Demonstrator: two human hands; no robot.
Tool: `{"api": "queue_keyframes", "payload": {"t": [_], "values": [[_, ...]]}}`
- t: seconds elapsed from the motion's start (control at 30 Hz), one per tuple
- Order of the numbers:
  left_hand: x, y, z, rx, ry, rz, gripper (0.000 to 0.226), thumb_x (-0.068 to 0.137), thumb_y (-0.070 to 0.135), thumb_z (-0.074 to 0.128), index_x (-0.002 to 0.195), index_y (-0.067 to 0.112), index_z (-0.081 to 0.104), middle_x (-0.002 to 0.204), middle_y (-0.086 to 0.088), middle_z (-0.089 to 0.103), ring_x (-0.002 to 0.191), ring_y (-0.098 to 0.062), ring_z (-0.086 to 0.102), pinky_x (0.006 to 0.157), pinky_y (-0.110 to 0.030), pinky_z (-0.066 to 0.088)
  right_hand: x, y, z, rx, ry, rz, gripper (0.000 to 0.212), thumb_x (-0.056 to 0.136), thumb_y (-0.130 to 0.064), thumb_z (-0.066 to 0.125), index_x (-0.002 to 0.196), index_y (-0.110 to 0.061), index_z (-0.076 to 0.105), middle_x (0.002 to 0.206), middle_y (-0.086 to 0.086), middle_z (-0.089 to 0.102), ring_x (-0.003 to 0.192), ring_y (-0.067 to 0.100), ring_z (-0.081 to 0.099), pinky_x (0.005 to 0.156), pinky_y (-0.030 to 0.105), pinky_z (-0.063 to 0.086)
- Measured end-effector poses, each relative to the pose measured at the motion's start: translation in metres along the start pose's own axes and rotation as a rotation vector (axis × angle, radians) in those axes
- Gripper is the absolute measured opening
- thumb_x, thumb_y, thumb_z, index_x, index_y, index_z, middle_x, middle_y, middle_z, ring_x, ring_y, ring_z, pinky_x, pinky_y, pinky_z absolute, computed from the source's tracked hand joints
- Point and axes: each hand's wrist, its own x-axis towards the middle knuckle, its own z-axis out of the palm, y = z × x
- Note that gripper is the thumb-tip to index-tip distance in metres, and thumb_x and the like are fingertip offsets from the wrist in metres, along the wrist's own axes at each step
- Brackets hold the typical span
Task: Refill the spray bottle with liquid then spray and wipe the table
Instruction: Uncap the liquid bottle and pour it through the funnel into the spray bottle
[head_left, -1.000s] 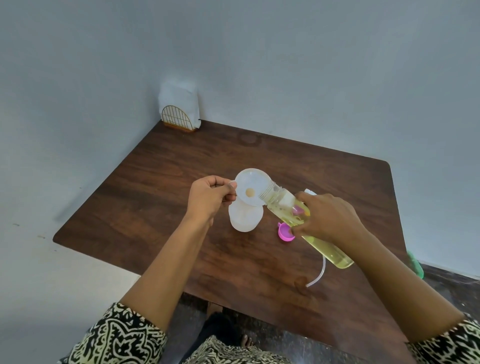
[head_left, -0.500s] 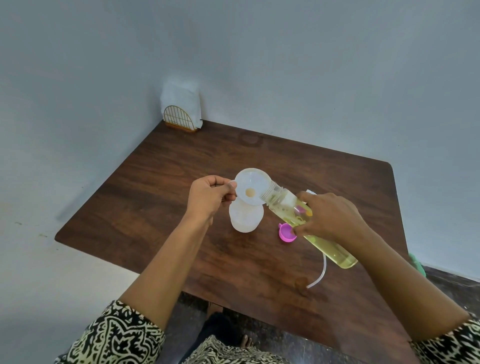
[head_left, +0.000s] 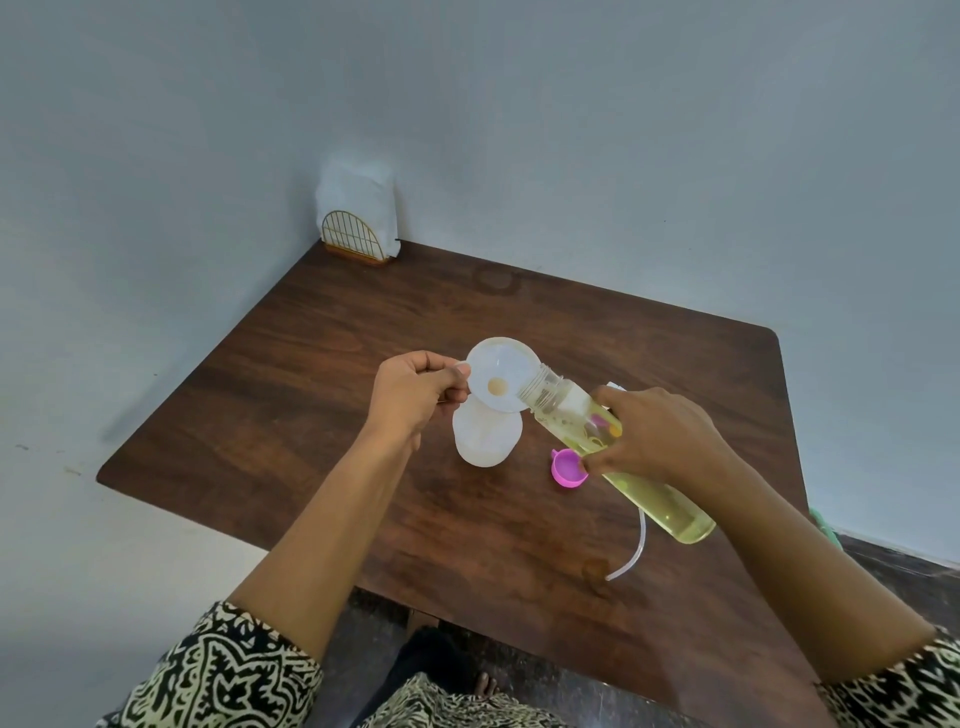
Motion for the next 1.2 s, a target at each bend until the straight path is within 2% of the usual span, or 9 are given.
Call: {"api": "queue_keyframes", "payload": {"t": [0.2, 0.43, 0.6, 0.77, 1.0, 1.2], "values": [[-0.001, 0.002, 0.001, 0.011, 0.014, -0.007, 0.002, 0.085, 0.007, 0.072, 0.083, 0.007, 0.072, 0.071, -0.006, 0.071, 0.060, -0.011, 0.062, 0.067, -0.027, 0.060, 0.003, 0.002, 0.002, -0.004, 0.009, -0.016, 0.058, 0.071, -0.056, 0.068, 0.119, -0.028, 0.051, 0.074, -0.011, 0.049, 0.070, 0.013, 0.051, 0.047, 0.019, 0.027], [-0.001, 0.002, -0.001, 0.014, 0.014, 0.000, 0.003, 0.085, 0.007, 0.071, 0.082, 0.007, 0.072, 0.067, -0.004, 0.070, 0.056, -0.009, 0.061, 0.059, -0.022, 0.055, 0.007, 0.005, 0.005, -0.006, 0.001, -0.023, 0.058, 0.068, -0.059, 0.068, 0.115, -0.030, 0.051, 0.075, -0.011, 0.051, 0.072, 0.013, 0.053, 0.053, 0.023, 0.036], [0.000, 0.002, -0.003, 0.017, 0.018, 0.000, 0.004, 0.085, 0.006, 0.070, 0.082, 0.006, 0.072, 0.066, -0.004, 0.070, 0.055, -0.008, 0.061, 0.056, -0.021, 0.055, 0.008, 0.002, 0.002, -0.007, -0.026, -0.035, 0.057, 0.071, -0.057, 0.068, 0.117, -0.030, 0.050, 0.076, -0.012, 0.048, 0.073, 0.012, 0.051, 0.050, 0.020, 0.031], [0.002, 0.001, -0.004, 0.019, 0.014, -0.004, 0.007, 0.085, 0.007, 0.071, 0.078, 0.009, 0.071, 0.063, -0.002, 0.069, 0.055, -0.009, 0.061, 0.056, -0.022, 0.053, 0.011, 0.003, 0.003, -0.011, -0.031, -0.043, 0.055, 0.069, -0.057, 0.068, 0.113, -0.028, 0.051, 0.081, -0.010, 0.054, 0.074, 0.012, 0.054, 0.054, 0.022, 0.037], [0.003, 0.001, -0.005, -0.005, -0.001, -0.003, 0.008, 0.084, 0.004, 0.071, 0.077, 0.007, 0.071, 0.062, -0.003, 0.069, 0.052, -0.008, 0.059, 0.055, -0.020, 0.052, 0.012, 0.003, -0.001, -0.022, -0.045, -0.056, 0.050, 0.069, -0.057, 0.069, 0.104, -0.028, 0.049, 0.068, -0.015, 0.044, 0.073, 0.014, 0.050, 0.053, 0.024, 0.033], [0.004, 0.000, -0.005, 0.009, 0.000, -0.003, 0.007, 0.084, 0.006, 0.071, 0.077, 0.008, 0.072, 0.064, -0.004, 0.069, 0.055, -0.010, 0.060, 0.060, -0.025, 0.052, 0.011, 0.003, -0.001, -0.029, -0.036, -0.062, 0.050, 0.068, -0.057, 0.069, 0.104, -0.028, 0.049, 0.068, -0.014, 0.045, 0.072, 0.014, 0.049, 0.052, 0.024, 0.032]]}}
